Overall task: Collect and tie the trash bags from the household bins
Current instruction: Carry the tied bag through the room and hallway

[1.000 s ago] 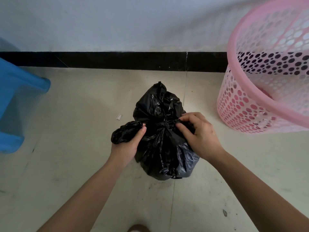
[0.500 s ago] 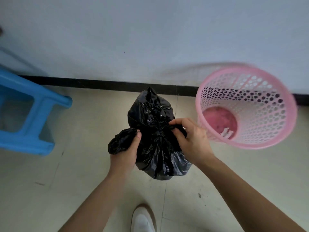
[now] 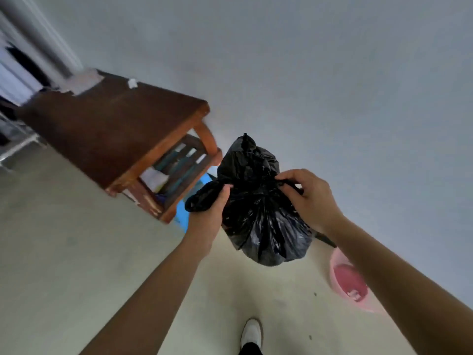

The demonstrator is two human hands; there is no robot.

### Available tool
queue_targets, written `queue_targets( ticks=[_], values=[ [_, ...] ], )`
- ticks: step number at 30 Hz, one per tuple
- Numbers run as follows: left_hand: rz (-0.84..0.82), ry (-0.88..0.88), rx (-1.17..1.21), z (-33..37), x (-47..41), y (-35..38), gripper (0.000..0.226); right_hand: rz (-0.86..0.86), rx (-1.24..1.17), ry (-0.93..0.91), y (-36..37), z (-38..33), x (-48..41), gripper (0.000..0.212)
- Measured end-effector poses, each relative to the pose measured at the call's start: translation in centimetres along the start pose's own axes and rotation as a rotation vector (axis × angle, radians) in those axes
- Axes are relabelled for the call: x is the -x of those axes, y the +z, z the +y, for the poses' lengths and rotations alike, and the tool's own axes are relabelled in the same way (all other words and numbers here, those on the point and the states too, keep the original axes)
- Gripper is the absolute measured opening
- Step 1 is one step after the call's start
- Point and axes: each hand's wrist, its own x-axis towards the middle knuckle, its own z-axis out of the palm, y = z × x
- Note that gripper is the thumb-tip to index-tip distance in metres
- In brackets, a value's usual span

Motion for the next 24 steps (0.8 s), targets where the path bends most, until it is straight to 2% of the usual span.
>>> queue_targets(
  ticks=[3,4,7,9,11,17,22,24],
  values=[
    [0.130,0.070,-0.017,8.9,4.8,-8.5,0.048,-0.072,-0.082,-0.143,-0.9,-12.4,-2.9,0.022],
    [0.173,0.108,-0.011,11.3,6.7,-11.6,0.046,-0.112,-0.084,-0.203,-0.4,-16.4,-3.2,0.022],
    [0.297,0.229,-0.011,15.6,11.2,-19.7,0.014,-0.202,-0.086,-0.394,2.7,-26.0,-3.5,0.022],
    [0.371,0.288,0.021,17.1,14.3,-25.2,0.008,-0.233,-0.110,-0.479,6.3,-31.7,-3.0,0.022],
    [0.437,0.338,0.021,18.2,16.8,-29.7,0.010,-0.240,-0.140,-0.554,10.0,-36.2,-2.4,0.021],
    [0.686,0.396,-0.006,16.5,23.0,-51.2,0.009,-0.360,-0.325,-0.757,28.4,-52.9,0.8,0.020],
    [0.907,0.389,0.083,15.6,25.9,-64.7,0.008,-0.519,-0.427,-0.807,40.8,-64.6,3.4,0.020],
    [0.938,0.377,0.101,15.0,26.3,-68.3,0.011,-0.575,-0.455,-0.805,44.0,-67.5,3.9,0.020]
  ],
)
